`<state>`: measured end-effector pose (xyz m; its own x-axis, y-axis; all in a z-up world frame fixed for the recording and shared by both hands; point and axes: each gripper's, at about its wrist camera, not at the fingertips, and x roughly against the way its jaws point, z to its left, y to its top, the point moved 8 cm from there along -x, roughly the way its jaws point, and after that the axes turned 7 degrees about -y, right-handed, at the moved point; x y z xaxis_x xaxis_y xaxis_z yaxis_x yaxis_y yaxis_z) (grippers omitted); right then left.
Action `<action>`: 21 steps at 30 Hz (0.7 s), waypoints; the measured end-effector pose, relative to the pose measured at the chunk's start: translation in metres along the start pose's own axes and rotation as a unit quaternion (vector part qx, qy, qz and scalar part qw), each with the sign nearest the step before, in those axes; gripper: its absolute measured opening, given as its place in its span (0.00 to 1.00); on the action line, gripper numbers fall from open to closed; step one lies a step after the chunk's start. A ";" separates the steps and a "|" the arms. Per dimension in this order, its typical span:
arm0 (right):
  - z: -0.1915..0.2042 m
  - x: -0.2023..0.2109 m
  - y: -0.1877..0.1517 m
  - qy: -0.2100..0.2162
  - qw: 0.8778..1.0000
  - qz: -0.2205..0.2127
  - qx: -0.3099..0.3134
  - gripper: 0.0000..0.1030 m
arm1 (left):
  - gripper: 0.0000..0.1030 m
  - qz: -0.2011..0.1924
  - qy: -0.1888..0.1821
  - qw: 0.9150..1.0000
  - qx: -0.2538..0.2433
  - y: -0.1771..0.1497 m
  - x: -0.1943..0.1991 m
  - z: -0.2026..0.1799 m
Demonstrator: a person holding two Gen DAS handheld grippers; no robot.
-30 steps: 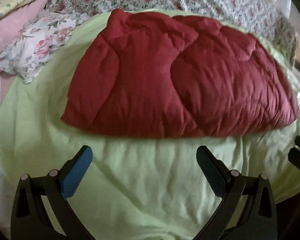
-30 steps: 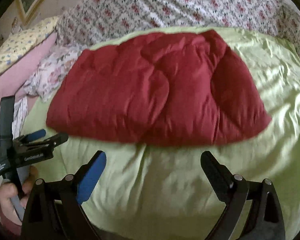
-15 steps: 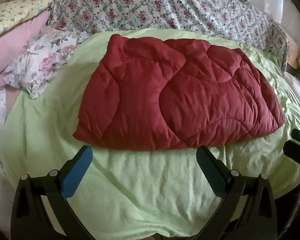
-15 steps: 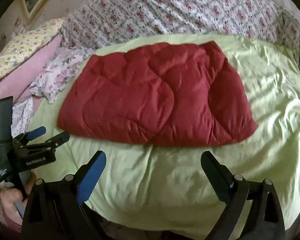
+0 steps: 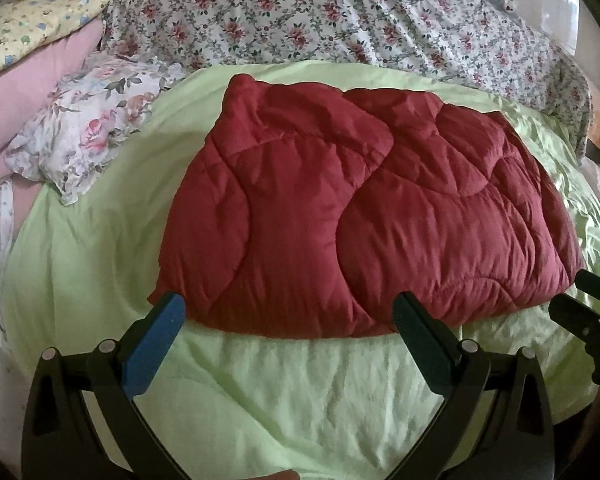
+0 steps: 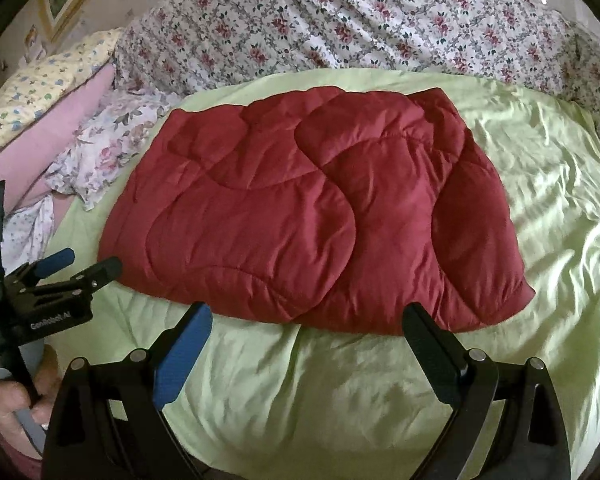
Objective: Fold large clothes
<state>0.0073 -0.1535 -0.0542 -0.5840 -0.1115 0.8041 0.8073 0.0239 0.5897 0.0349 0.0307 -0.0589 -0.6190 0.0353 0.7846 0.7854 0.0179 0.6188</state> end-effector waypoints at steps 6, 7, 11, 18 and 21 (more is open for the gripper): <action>-0.003 -0.011 0.007 -0.006 1.000 0.003 -0.003 0.94 | 1.00 0.003 0.005 1.000 0.009 0.005 -0.008 0.003; -0.004 -0.012 0.009 -0.011 1.000 0.001 -0.004 0.94 | 1.00 0.004 0.008 1.000 0.010 0.005 -0.009 0.003; -0.006 -0.014 0.014 -0.016 1.000 -0.004 -0.010 0.94 | 1.00 0.008 0.009 1.000 0.014 0.007 -0.014 0.004; -0.006 -0.023 0.015 -0.020 1.000 0.005 -0.006 0.94 | 1.00 0.015 0.010 1.000 0.008 0.007 -0.023 0.000; -0.007 -0.024 0.019 -0.021 1.000 0.005 -0.004 0.94 | 1.00 0.016 0.010 1.000 0.007 0.008 -0.026 0.000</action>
<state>0.0373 -0.1575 -0.0634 -0.5782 -0.0688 0.8130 0.8142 0.0160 0.5804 0.0572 0.0302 -0.0738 -0.5928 0.0166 0.8052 0.8052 0.0319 0.5921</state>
